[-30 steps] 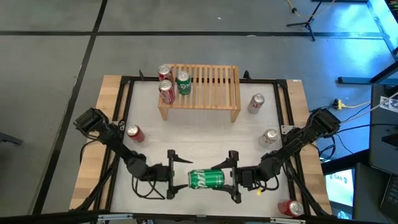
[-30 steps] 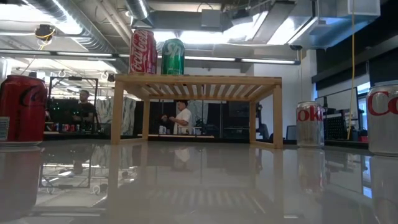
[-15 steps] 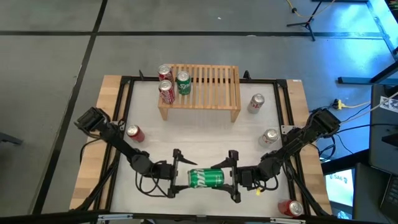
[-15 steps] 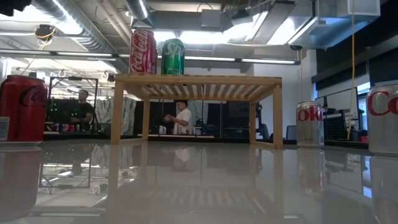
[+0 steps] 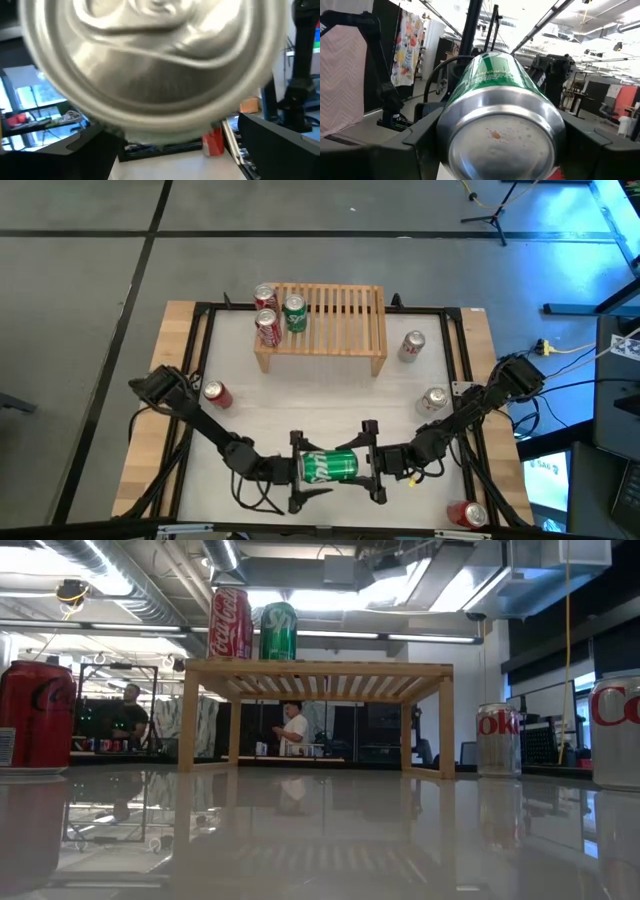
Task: Place canned beverage on shelf
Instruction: Put the green soda can on the shelf aligned with the other green soda can
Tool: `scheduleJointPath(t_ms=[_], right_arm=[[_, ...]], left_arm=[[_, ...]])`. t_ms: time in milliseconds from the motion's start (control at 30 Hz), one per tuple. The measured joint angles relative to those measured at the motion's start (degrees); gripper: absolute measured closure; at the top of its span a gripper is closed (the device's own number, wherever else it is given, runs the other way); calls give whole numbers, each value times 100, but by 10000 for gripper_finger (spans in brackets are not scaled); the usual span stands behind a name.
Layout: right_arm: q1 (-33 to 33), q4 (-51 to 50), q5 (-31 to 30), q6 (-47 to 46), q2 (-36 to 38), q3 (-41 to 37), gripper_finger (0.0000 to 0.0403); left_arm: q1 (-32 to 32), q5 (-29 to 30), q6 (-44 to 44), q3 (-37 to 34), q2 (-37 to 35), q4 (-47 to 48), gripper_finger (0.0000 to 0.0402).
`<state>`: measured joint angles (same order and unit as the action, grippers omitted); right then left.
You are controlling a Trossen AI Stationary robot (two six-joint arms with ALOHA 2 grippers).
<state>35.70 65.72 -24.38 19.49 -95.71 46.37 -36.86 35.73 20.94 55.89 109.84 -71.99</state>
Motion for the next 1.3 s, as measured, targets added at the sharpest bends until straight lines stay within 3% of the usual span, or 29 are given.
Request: scheduleJointPath(t_ms=[533,933,1167,1300], right_arm=[[-4,-256,35,-73,-27,0,115],[-4,-303,-1,-65,-28,-11,114],[33,-592,-221,52,53,-11,33],[267,-1360,-850,59,478,-9,13]], left_arm=[[-296,428,878,241,53,-740,55],[-310,661,821,241,46,-708,125],[-428,1266,830,245,-72,-345,125],[-619,2028,798,245,-295,326,125]])
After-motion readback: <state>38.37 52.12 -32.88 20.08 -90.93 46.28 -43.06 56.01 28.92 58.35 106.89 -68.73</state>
